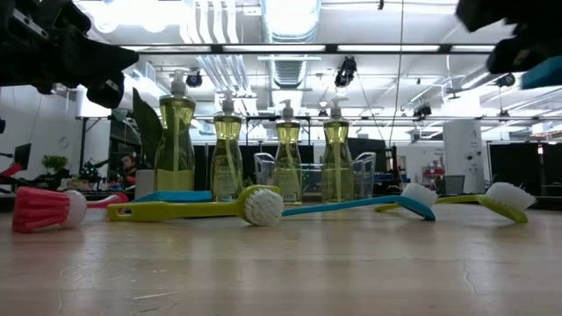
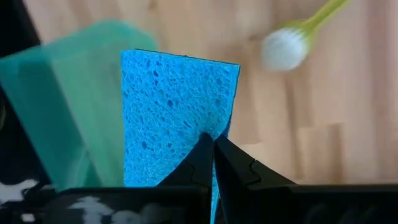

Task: Pick & Place Kitchen Sink Supplies
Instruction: Put the blue sponge into the green bin

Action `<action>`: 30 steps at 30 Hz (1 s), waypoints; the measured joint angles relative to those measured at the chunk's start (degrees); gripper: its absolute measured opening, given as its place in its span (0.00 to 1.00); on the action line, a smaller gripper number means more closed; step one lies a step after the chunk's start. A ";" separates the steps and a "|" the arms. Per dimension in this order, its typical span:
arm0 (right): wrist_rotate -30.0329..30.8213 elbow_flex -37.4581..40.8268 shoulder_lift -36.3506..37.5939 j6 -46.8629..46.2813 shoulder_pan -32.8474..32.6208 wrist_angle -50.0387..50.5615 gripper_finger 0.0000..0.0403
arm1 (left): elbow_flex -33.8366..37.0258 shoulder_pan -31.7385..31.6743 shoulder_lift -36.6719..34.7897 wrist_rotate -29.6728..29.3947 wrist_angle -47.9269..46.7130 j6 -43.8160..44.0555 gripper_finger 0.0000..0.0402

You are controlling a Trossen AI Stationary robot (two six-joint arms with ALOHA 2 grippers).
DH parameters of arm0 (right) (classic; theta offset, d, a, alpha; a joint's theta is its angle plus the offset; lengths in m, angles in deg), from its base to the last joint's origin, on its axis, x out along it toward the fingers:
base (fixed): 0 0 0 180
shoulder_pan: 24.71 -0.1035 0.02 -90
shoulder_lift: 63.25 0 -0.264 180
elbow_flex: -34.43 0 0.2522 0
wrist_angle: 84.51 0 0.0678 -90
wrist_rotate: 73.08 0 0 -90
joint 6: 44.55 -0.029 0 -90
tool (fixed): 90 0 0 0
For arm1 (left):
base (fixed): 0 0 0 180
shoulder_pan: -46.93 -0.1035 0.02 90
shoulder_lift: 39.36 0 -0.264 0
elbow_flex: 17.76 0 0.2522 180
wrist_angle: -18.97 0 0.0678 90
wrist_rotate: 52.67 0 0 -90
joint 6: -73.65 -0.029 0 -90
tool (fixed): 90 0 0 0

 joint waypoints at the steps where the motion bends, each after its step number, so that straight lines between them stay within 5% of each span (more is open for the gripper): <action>1: -0.02 -0.23 -0.54 -1.55 -1.83 -0.18 0.02 | 0.00 0.00 0.00 0.00 0.02 -0.01 0.00; 15: 0.16 -0.07 -9.87 -7.95 -18.30 -13.85 0.02 | 0.00 0.00 0.00 0.00 0.00 -0.01 0.00; 30: -7.56 -0.62 -24.27 -10.53 -21.64 -16.67 0.02 | 0.00 0.00 0.00 0.00 0.00 0.00 0.00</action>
